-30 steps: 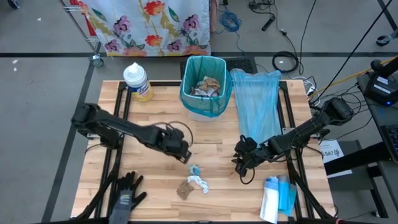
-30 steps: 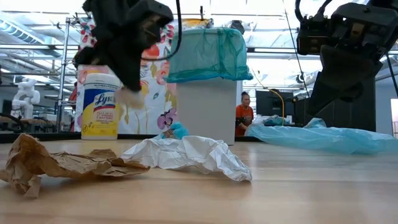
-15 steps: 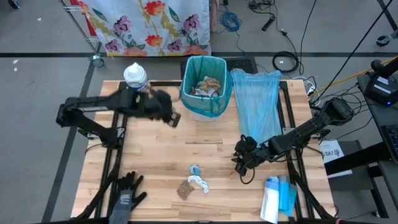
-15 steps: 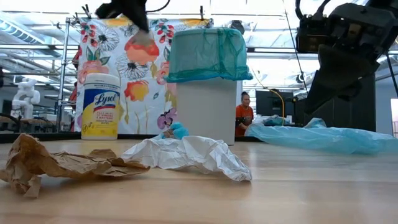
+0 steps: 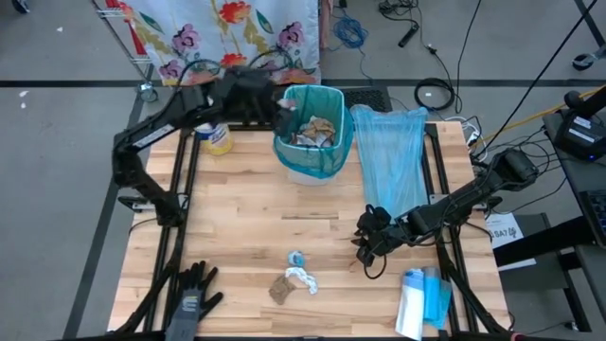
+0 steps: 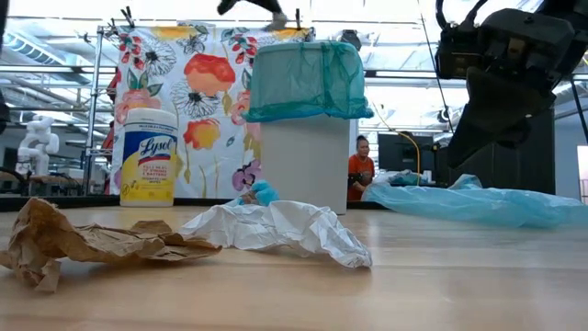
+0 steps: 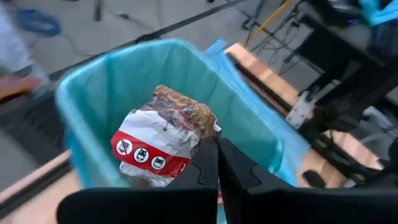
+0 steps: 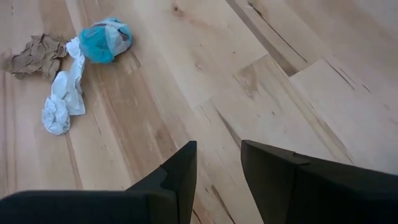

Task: Place trash/remove bag and relplace
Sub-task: Put the red black paper piece into the trash bin, then put the blue plastic into the trash bin

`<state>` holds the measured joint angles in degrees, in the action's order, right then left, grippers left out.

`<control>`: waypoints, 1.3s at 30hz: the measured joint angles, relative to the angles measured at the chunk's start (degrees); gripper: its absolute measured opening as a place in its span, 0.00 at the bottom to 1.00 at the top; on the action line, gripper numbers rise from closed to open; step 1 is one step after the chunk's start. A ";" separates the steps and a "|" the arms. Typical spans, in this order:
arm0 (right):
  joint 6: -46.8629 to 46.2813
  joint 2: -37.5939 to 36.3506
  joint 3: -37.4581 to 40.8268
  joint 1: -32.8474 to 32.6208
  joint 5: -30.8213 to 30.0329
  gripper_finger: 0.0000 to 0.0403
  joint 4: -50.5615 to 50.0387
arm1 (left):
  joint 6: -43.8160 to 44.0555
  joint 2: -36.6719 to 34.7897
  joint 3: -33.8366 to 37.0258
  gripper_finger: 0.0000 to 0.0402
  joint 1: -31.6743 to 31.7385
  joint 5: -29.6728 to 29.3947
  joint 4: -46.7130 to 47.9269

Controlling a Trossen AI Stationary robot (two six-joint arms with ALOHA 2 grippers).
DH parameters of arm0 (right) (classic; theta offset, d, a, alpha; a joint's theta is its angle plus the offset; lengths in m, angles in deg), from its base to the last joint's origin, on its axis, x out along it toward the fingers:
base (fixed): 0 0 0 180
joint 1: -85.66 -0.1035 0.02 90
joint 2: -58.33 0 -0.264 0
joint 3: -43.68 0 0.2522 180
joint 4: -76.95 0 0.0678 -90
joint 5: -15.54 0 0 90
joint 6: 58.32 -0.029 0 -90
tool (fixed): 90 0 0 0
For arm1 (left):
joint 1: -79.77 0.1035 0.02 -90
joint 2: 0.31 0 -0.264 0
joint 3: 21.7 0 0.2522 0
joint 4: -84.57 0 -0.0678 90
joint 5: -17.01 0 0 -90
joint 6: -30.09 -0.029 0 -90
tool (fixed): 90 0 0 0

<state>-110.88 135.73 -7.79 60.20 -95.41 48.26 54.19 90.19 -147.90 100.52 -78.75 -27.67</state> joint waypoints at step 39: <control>-5.34 0.00 0.00 0.02 0.00 0.29 0.19 | -6.88 4.41 -1.75 0.37 -4.30 2.66 8.88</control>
<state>-116.22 135.73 -7.79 60.23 -95.41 48.44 47.31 94.60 -149.65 96.22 -76.09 -18.79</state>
